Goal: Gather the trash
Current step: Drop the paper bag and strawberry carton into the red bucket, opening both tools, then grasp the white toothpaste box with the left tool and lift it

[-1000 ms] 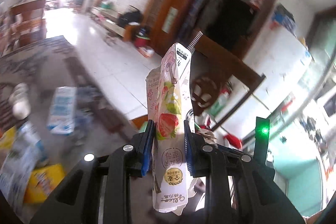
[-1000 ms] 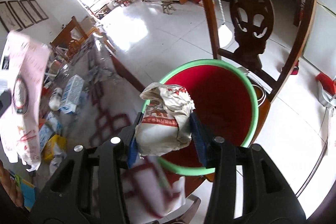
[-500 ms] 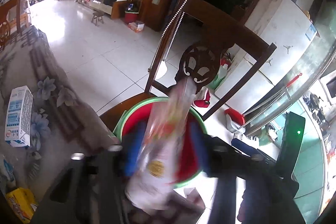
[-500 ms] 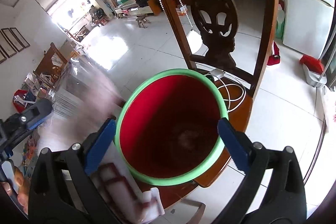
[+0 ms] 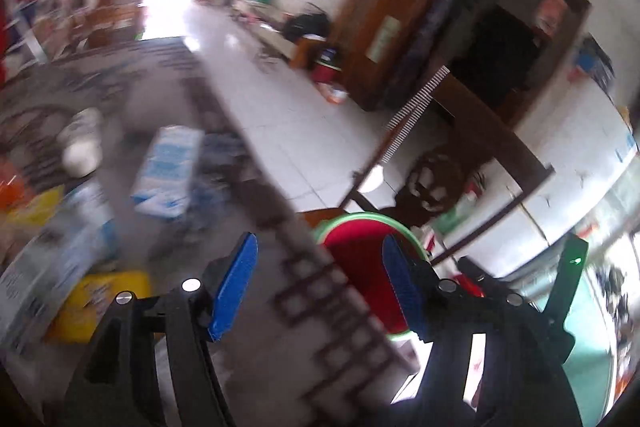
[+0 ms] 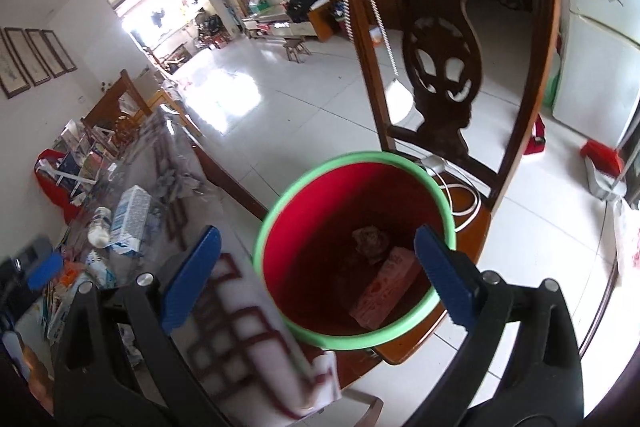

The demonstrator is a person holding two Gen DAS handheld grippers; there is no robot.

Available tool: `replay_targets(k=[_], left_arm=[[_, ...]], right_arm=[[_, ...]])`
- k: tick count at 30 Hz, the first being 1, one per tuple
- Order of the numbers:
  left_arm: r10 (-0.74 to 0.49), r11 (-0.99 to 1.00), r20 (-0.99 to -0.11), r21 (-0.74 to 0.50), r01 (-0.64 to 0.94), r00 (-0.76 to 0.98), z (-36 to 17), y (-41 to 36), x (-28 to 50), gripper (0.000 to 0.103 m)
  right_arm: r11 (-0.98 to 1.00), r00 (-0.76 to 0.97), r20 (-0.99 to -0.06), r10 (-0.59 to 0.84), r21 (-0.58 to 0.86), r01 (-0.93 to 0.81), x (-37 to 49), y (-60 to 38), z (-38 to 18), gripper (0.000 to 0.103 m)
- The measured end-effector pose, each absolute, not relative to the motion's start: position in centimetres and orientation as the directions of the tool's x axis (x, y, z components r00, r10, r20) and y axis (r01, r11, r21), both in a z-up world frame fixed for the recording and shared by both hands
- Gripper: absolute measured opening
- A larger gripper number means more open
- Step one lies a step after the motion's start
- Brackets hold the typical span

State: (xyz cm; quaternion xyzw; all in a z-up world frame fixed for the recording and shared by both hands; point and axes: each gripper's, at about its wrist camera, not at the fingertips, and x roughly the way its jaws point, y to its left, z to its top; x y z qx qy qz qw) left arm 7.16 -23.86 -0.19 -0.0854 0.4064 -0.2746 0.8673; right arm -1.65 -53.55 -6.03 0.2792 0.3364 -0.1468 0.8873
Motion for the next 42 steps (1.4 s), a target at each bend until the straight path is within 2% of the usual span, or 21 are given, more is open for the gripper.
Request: replay_targets(k=[4, 6, 8, 11, 15, 22, 26, 33, 35, 36, 37, 42], left_arm=[[-0.451, 0.891, -0.682, -0.304, 0.338, 0.576, -0.2, -19.1, 5.5, 0.064], [-0.409, 0.91, -0.694, -0.262, 0.322, 0.593, -0.2, -16.7, 5.2, 0.069], [-0.356, 0.926, -0.727, -0.193, 0.323, 0.587, -0.3, -14.1, 6.2, 0.073], [-0.311, 0.925, -0.786, -0.123, 0.358, 0.534, -0.9, -11.0, 8.8, 0.073], [-0.333, 0.895, -0.88, -0.182, 0.406, 0.339, -3.2, -8.9, 13.2, 0.073], [-0.315, 0.904, -0.903, -0.193, 0.382, 0.291, -3.4, -8.4, 16.4, 0.073], [-0.31, 0.9, -0.92, -0.203, 0.386, 0.239, -4.4, -8.4, 16.7, 0.073], [-0.27, 0.916, -0.936, -0.176, 0.362, 0.226, -6.5, -9.7, 18.2, 0.073], [-0.258, 0.924, -0.935, -0.165, 0.346, 0.245, -6.5, -10.1, 18.7, 0.071], [-0.246, 0.929, -0.934, -0.152, 0.337, 0.257, -6.5, -10.2, 18.8, 0.066], [-0.23, 0.937, -0.935, -0.137, 0.323, 0.272, -6.6, -10.2, 19.0, 0.049], [-0.285, 0.944, -0.899, -0.202, 0.262, 0.332, -5.8, -8.7, 18.2, 0.048]], right_arm=[[0.836, 0.75, -0.659, -0.047, 0.386, 0.391, -1.2, -51.5, -4.1, 0.096], [0.852, 0.76, -0.65, -0.023, 0.385, 0.355, -0.9, -50.5, -3.3, 0.097], [0.89, 0.756, -0.654, -0.021, 0.332, 0.312, -0.4, -48.9, -2.1, 0.097], [0.913, 0.758, -0.652, 0.013, 0.316, 0.257, -0.1, -47.2, -1.1, 0.098], [0.863, 0.737, -0.633, 0.236, 0.486, 0.141, 0.7, -45.3, -0.5, 0.098], [0.865, 0.676, -0.626, 0.389, 0.501, -0.033, 2.0, -39.0, 0.7, 0.098], [0.895, 0.629, -0.676, 0.383, 0.441, -0.07, 2.6, -35.8, -0.2, 0.098], [0.888, 0.622, -0.677, 0.393, 0.454, -0.067, 2.6, -35.7, -0.4, 0.098], [0.894, 0.616, -0.686, 0.387, 0.441, -0.071, 2.6, -35.4, -0.5, 0.098], [0.899, 0.612, -0.693, 0.382, 0.431, -0.073, 2.6, -35.2, -0.5, 0.098], [0.903, 0.607, -0.699, 0.378, 0.422, -0.076, 2.7, -35.0, -0.6, 0.098], [0.923, 0.576, -0.738, 0.353, 0.375, -0.086, 3.1, -33.9, -1.0, 0.098]])
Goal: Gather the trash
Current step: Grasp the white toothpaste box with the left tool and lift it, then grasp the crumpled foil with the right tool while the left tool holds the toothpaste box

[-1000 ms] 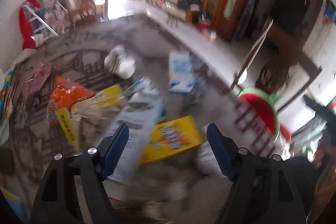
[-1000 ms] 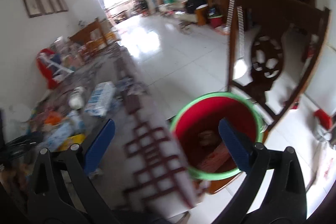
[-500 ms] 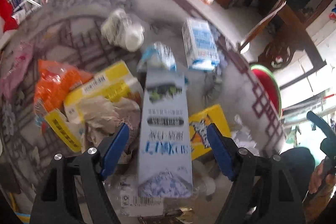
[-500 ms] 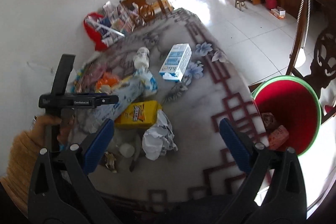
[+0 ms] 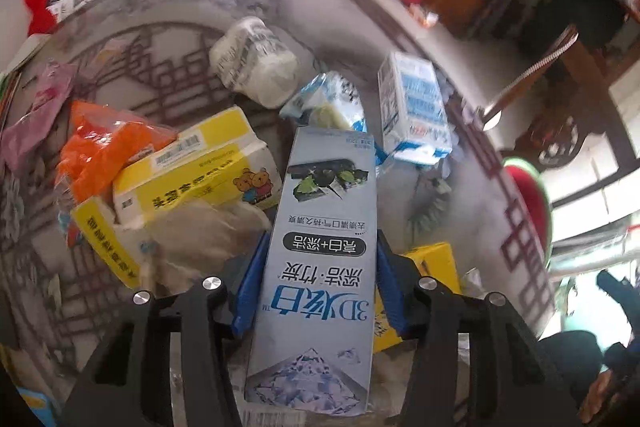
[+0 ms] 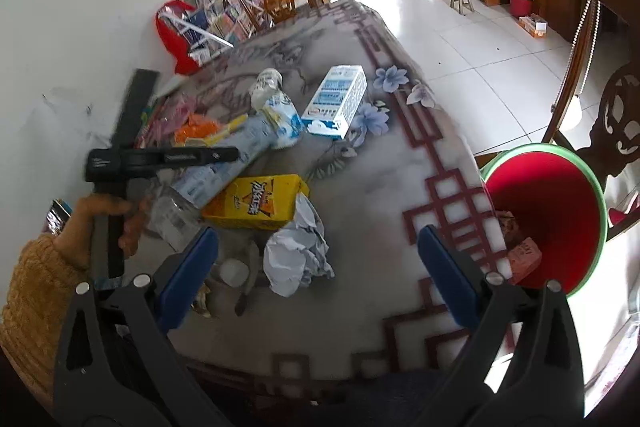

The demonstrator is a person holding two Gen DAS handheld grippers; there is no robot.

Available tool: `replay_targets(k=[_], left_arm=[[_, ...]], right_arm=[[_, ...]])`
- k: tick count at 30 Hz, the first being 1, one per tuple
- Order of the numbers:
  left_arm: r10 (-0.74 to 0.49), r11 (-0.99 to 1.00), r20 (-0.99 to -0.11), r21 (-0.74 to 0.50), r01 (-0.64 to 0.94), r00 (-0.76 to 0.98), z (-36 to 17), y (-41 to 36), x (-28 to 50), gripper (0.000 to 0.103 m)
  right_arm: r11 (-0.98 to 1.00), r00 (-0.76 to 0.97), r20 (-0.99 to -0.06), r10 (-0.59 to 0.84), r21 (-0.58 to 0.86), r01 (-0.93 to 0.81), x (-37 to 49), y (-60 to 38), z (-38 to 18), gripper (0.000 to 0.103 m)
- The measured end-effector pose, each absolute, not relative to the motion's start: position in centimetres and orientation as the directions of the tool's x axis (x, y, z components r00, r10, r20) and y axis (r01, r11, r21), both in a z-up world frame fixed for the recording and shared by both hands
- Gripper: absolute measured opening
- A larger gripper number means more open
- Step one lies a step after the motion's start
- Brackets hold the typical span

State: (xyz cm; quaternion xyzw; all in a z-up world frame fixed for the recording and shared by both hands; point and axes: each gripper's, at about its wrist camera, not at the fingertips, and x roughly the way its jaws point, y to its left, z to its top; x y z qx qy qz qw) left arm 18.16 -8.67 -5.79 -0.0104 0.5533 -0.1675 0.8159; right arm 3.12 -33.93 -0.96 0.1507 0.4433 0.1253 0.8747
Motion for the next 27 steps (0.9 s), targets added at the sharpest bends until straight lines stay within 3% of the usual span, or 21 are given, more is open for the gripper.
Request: replay_targets(k=[11, 16, 26, 27], left_arm=[[-0.348, 0.914, -0.677, -0.398, 0.076, 0.649, -1.2, -4.7, 6.9, 0.048], [-0.351, 0.896, -0.66, -0.443, 0.033, 0.664, -1.6, -4.1, 4.5, 0.048], [-0.304, 0.917, -0.655, -0.397, 0.027, 0.692, -1.0, -3.2, 3.4, 0.048], [-0.305, 0.916, -0.657, -0.4, 0.024, 0.69, -1.1, -3.1, 3.4, 0.048]], right_arm=[[0.937, 0.483, -0.809, 0.335, 0.34, -0.079, 7.1, -29.3, -3.2, 0.098], [0.942, 0.421, -0.846, 0.328, 0.328, -0.075, 8.5, -27.1, -5.7, 0.098], [0.965, 0.291, -0.92, 0.262, 0.252, -0.071, 9.0, -25.0, -9.6, 0.098], [0.966, 0.293, -0.921, 0.257, 0.245, -0.077, 9.0, -24.8, -9.7, 0.094]])
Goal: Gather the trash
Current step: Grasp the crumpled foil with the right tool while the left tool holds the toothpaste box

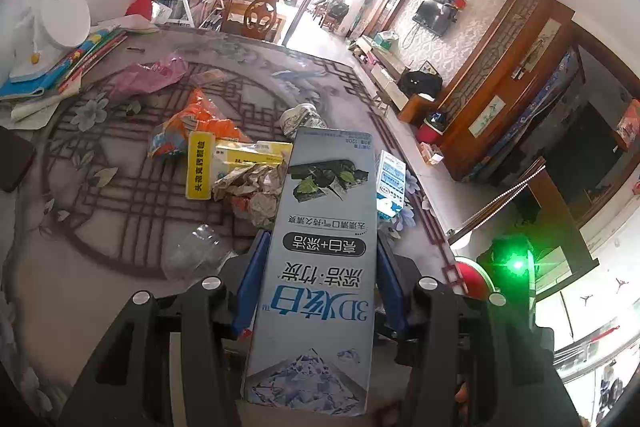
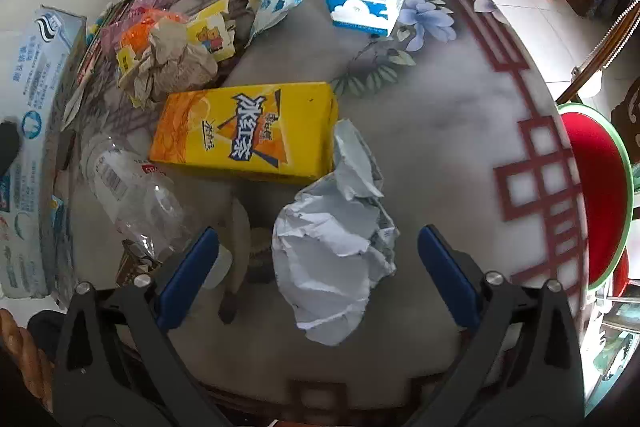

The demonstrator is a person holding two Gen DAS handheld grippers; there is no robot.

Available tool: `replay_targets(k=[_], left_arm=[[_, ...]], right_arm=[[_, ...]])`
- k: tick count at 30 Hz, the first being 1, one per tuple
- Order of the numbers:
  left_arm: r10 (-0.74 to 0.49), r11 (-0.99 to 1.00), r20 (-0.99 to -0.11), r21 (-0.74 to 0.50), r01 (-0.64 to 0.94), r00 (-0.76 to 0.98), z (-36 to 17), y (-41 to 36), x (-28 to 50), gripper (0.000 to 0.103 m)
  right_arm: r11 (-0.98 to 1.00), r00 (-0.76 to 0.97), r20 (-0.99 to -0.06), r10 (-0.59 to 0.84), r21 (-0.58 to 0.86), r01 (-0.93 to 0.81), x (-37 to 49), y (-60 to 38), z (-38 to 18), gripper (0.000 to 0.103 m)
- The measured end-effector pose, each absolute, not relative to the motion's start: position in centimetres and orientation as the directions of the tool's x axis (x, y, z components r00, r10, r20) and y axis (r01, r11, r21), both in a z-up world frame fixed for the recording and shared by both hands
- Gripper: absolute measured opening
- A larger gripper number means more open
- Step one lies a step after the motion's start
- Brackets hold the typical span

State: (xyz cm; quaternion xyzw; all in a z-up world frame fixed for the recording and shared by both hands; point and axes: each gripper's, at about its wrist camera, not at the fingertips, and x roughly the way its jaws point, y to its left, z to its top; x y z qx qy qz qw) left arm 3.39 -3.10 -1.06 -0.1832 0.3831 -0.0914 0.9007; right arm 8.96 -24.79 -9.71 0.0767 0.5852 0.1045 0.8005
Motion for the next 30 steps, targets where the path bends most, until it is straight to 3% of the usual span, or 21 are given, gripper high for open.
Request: replay_targets(k=[4, 6, 13, 19, 30], left_arm=[[-0.302, 0.915, -0.654, -0.402, 0.02, 0.693, -0.8, -2.8, 2.8, 0.048], [-0.299, 0.916, -0.652, -0.401, 0.018, 0.696, -0.6, -2.8, 2.6, 0.048], [-0.307, 0.913, -0.638, -0.406, 0.03, 0.706, 0.4, -3.2, 1.7, 0.048], [-0.322, 0.916, -0.63, -0.395, 0.066, 0.706, 1.0, -4.4, 1.5, 0.048], [-0.36, 0.923, -0.625, -0.349, 0.165, 0.693, 1.8, -9.0, 2.2, 0.048]], right_arm=[[0.971, 0.31, -0.921, 0.236, 0.217, -0.097, 8.5, -24.5, -9.6, 0.057], [0.964, 0.322, -0.909, 0.264, 0.246, -0.098, 8.4, -24.9, -9.3, 0.051], [0.912, 0.435, -0.805, 0.403, 0.392, -0.12, 6.8, -27.2, -6.0, 0.049], [0.887, 0.536, -0.718, 0.444, 0.435, -0.153, 4.1, -28.3, -3.0, 0.049], [0.928, 0.708, -0.638, 0.304, 0.366, -0.068, 1.2, -35.3, 1.4, 0.049]])
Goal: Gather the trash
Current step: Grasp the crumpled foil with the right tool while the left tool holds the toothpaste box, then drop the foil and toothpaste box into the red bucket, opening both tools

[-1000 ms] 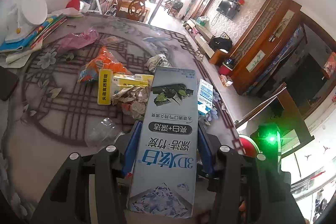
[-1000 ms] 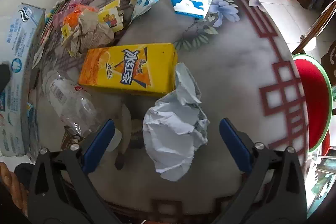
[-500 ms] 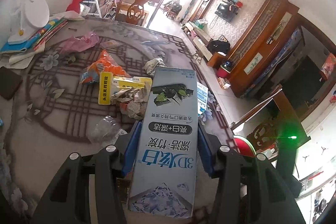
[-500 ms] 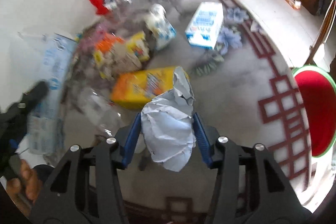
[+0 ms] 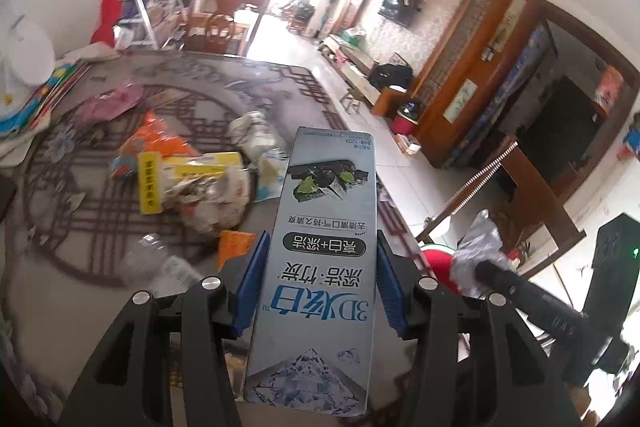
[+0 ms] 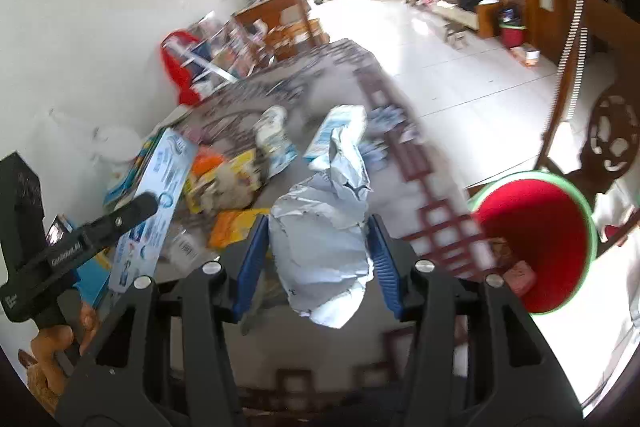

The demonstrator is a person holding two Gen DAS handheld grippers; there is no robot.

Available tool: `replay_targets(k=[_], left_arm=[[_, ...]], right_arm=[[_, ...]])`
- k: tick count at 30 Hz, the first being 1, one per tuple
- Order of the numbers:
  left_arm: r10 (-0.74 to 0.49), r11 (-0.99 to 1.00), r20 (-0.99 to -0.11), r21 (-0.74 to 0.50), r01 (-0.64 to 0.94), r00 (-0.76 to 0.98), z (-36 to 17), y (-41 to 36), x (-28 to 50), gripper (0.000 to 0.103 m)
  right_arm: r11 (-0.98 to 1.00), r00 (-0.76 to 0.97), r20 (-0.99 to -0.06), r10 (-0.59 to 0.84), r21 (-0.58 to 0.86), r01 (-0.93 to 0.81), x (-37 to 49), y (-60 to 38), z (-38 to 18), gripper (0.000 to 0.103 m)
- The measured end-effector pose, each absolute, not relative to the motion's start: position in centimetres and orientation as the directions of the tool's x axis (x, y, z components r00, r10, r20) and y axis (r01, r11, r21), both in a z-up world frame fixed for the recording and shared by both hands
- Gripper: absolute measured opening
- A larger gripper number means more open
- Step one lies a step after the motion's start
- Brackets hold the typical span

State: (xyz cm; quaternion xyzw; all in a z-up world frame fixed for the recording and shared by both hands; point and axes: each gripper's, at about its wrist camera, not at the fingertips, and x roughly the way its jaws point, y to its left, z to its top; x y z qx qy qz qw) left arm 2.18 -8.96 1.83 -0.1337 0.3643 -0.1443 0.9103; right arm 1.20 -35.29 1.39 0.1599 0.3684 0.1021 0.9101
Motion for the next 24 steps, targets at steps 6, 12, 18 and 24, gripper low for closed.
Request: replay_targets(k=[6, 12, 18, 24], left_arm=[[-0.367, 0.929, -0.622, -0.289, 0.233, 0.692, 2.6, -12.9, 2.7, 0.048], [-0.343, 0.938, -0.615, -0.183, 0.295, 0.709, 3.6, -17.4, 3.0, 0.048], [-0.364, 0.921, -0.61, -0.123, 0.369, 0.704, 4.0, -21.8, 3.7, 0.048], [-0.368, 0.908, -0.626, -0.083, 0.41, 0.688, 3.2, -25.1, 4.4, 0.048]], right_arm=[[0.929, 0.741, -0.625, 0.248, 0.371, 0.001, 1.1, -39.3, 1.6, 0.049], [0.943, 0.76, -0.631, 0.153, 0.323, 0.078, 0.9, -42.2, 1.1, 0.049], [0.934, 0.752, -0.651, 0.107, 0.326, 0.149, 1.0, -45.1, -0.7, 0.049], [0.929, 0.744, -0.665, 0.067, 0.314, 0.197, 0.7, -47.1, -2.3, 0.049]])
